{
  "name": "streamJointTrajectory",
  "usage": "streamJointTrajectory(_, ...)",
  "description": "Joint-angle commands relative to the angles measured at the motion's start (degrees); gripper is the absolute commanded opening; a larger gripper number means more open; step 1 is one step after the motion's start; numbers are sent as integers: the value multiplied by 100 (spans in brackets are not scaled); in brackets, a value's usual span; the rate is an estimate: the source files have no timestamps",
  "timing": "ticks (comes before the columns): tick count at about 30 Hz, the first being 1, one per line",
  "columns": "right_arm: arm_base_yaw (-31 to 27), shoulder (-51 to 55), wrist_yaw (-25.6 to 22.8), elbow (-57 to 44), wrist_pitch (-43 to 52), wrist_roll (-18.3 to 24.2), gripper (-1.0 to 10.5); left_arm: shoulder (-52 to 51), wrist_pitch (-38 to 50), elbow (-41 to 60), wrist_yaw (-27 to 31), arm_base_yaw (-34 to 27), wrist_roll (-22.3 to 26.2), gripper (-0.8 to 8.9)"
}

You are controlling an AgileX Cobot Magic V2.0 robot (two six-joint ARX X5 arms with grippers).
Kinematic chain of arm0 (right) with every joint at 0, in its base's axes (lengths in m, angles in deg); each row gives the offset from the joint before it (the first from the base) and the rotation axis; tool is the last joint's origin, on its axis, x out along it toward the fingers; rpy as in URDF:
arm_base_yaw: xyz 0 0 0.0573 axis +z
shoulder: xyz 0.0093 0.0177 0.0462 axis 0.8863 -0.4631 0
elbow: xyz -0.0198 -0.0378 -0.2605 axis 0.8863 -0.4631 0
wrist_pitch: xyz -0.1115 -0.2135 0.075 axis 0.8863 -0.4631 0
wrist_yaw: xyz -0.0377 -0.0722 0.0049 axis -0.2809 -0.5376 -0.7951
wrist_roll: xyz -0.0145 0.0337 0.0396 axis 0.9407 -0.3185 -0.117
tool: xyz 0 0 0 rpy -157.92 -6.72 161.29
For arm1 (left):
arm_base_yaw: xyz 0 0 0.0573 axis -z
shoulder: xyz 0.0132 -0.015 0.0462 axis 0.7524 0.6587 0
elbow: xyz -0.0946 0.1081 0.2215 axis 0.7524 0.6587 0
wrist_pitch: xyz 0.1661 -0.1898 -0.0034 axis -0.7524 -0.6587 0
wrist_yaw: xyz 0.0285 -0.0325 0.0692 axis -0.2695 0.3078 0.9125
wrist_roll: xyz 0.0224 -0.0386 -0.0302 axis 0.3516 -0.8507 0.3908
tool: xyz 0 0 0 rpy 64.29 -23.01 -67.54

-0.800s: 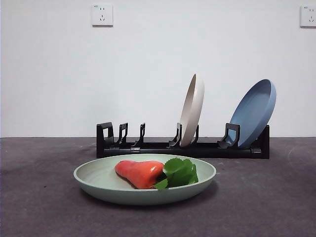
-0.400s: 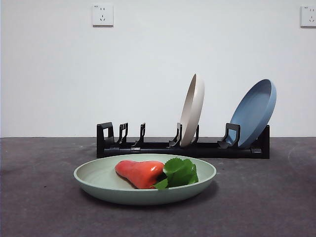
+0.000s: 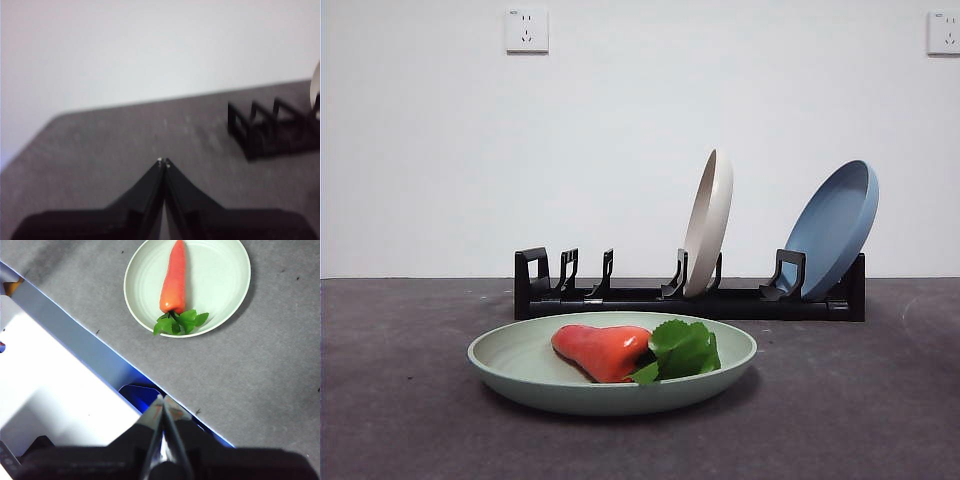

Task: Take the green plate from the plate rack,put the plate on the table,take the carrot from the table,put the carrot in the plate

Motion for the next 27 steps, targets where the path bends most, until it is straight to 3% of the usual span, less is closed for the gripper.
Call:
streamJointTrajectory(1,9,7,-13,-39,20,28,2,-199,66,378,11,-20,-153,-3)
streamJointTrajectory(13,9,7,-13,-39,20,28,2,-496,-654,719,-7,-22,-417,-3)
streamJointTrajectory(27,9,7,-13,-39,20,28,2,-496,-616,719,-17,-20,-597,-3)
